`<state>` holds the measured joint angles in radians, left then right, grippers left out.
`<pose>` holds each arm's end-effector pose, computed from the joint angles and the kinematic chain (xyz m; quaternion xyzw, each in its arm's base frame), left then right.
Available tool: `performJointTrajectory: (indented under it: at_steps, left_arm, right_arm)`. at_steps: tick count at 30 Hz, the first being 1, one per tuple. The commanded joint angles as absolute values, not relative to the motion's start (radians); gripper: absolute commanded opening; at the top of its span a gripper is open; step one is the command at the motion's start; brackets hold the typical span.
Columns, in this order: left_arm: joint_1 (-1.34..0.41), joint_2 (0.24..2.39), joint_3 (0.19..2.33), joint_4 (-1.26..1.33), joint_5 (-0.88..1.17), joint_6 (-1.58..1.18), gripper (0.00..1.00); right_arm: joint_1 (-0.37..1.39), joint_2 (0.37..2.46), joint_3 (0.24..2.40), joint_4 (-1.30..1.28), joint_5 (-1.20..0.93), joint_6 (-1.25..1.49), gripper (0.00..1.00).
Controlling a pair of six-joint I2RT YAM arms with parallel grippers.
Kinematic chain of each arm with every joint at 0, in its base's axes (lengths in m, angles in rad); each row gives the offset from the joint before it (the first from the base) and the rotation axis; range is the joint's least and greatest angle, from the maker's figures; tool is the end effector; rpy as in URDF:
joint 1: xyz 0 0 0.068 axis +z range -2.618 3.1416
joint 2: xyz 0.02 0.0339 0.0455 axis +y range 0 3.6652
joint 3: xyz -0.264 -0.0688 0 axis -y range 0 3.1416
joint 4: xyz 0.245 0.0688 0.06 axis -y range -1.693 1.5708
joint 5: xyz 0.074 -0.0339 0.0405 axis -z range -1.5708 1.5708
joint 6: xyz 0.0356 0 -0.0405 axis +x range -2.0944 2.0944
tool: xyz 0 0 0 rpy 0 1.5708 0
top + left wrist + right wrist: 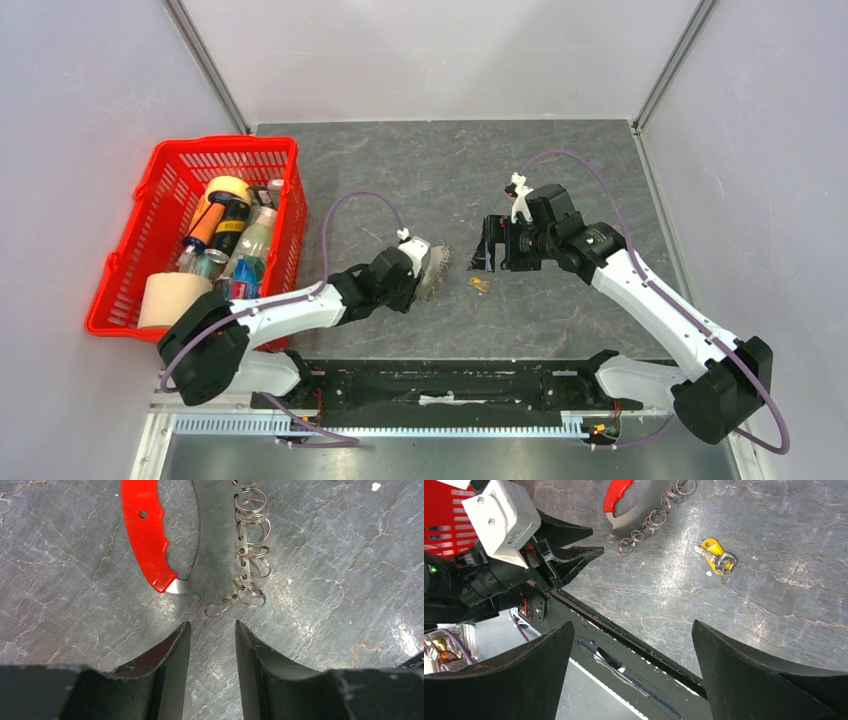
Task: Put the keys on the keyring
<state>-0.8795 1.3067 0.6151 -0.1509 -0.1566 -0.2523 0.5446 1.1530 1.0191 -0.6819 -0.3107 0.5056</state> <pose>0.1641 -0.1896 0.1768 0.2609 0.8947 -0.1287 0.3389 0.1976 0.1324 0.3030 -0.0749 0.9171 0.3070 0.2430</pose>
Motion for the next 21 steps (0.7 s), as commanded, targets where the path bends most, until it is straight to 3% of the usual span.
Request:
performJointTrajectory:
  at_steps: [1, 9, 21]
  left_arm:
    - [-0.885, 1.332, 0.629, -0.104, -0.191, -0.213, 0.47]
    - [-0.884, 1.375, 0.656, -0.106, -0.199, -0.191, 0.56]
    - [-0.884, 1.438, 0.687, -0.083, -0.174, -0.156, 0.56]
  right_arm:
    - [0.552, 1.134, 1.006, -0.628, -0.338, 0.516, 0.96]
    - [0.557, 1.139, 0.996, -0.614, -0.344, 0.518, 0.96]
    - [0.558, 1.131, 0.979, -0.606, -0.34, 0.521, 0.96]
